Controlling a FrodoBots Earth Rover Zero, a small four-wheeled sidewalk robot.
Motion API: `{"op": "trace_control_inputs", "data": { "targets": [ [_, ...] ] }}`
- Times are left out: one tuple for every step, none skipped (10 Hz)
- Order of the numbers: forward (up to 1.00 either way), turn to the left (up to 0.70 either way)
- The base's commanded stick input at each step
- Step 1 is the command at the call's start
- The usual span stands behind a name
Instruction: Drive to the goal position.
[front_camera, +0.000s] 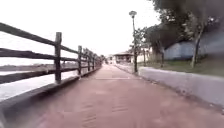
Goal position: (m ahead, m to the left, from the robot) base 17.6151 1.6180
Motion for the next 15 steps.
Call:
{"op": "trace_control_inputs", "data": {
  "targets": [
    [1.0, 0.0],
    [1.0, 0.0],
    [1.0, 0.0],
    [1.0, 0.0],
    [1.0, 0.0],
    [1.0, 0.0],
    [1.0, 0.09],
    [1.0, 0.35],
    [1.0, 0.23],
    [1.0, 0.1],
    [1.0, 0.0],
    [1.0, 0.0],
    [1.0, 0.0],
    [1.0, 0.0],
    [1.0, 0.0]
  ]
}}
